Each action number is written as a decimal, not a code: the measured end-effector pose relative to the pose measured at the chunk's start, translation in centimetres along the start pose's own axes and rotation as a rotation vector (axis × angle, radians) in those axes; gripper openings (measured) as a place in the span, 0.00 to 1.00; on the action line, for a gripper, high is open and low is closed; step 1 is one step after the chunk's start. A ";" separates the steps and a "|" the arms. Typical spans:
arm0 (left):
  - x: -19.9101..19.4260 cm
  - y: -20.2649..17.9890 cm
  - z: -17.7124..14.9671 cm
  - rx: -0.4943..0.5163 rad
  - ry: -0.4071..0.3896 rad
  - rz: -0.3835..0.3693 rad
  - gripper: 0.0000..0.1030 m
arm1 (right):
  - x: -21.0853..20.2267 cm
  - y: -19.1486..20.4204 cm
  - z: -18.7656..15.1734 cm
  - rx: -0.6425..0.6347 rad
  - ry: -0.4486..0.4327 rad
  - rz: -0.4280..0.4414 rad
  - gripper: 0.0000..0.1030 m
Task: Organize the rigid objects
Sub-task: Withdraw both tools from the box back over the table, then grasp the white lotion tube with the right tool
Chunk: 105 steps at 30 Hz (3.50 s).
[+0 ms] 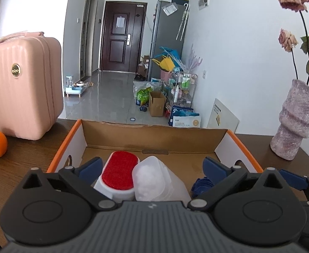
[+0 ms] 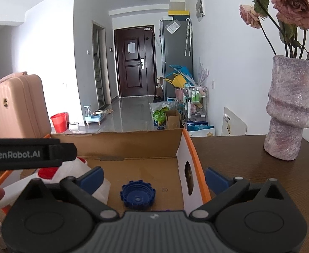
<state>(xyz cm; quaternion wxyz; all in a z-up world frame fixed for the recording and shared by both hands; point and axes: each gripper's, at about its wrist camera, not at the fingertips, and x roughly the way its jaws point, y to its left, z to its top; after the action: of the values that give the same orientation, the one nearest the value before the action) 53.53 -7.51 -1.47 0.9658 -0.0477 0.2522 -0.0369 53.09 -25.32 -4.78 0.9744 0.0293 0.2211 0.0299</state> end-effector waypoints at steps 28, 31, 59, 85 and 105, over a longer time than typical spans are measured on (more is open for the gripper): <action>-10.0 4.3 -5.0 -0.025 -0.090 0.022 1.00 | -9.3 -0.8 -4.4 0.027 -0.079 -0.058 1.00; -11.0 4.8 -5.6 -0.030 -0.086 0.029 1.00 | -10.2 -0.6 -5.0 0.028 -0.076 -0.059 1.00; -17.5 9.1 -11.0 -0.031 0.002 0.056 1.00 | -16.7 2.4 -10.8 0.021 -0.019 -0.038 1.00; -17.4 13.4 -11.6 -0.040 0.090 0.041 1.00 | -16.0 9.4 -11.7 -0.066 0.057 0.041 0.98; -17.3 15.0 -11.3 -0.070 0.095 0.043 1.00 | -9.1 12.5 -10.6 -0.080 0.206 0.080 0.64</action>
<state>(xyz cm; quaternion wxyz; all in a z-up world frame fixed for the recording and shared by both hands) 33.67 8.22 -4.60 0.9510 -0.0743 0.3000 -0.0096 39.76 -13.08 -9.59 0.9448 -0.0040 0.3175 0.0803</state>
